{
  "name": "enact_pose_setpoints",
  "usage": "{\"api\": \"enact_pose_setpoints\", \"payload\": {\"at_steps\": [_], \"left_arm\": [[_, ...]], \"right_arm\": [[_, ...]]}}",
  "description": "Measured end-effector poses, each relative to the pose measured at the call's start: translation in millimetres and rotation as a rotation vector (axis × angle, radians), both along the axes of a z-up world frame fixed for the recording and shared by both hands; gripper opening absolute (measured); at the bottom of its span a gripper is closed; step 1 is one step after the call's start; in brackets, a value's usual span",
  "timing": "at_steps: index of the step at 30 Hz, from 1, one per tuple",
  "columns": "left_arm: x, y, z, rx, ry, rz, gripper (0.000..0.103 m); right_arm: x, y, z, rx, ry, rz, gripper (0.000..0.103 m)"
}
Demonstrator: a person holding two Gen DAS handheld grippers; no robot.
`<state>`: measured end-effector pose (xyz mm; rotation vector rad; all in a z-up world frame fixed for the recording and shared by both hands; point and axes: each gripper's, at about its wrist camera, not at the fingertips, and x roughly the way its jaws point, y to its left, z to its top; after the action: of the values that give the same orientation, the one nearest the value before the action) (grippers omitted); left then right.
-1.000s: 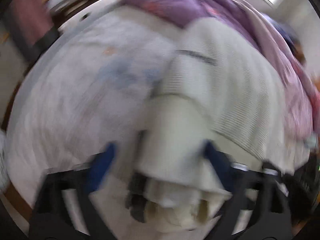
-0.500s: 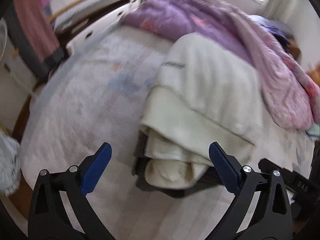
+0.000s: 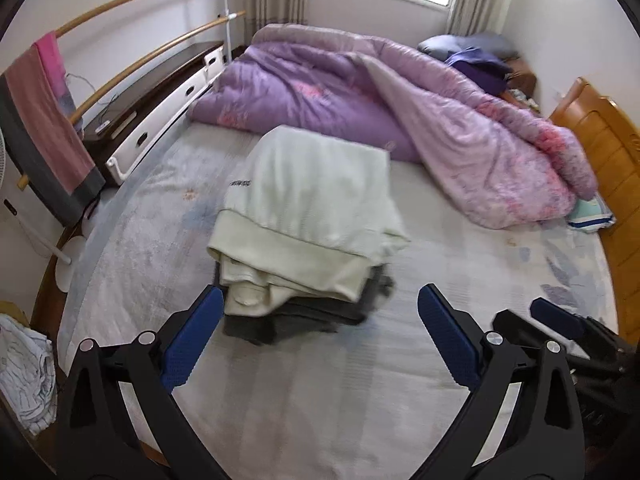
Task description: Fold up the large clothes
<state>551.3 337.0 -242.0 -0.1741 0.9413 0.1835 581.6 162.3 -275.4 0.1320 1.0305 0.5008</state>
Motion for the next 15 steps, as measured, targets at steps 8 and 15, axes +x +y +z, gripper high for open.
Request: {"api": "enact_pose_setpoints", "payload": {"at_steps": [8, 15], "left_arm": [[-91.6, -97.7, 85.4, 0.110, -0.140, -0.025, 0.098], [-175.4, -182.2, 142.6, 0.106, -0.230, -0.014, 0.098]], "right_arm": [[-88.8, -83.3, 82.6, 0.017, -0.174, -0.017, 0.089], [-176.8, -167.6, 153.6, -0.006, -0.292, -0.013, 0.094]]}}
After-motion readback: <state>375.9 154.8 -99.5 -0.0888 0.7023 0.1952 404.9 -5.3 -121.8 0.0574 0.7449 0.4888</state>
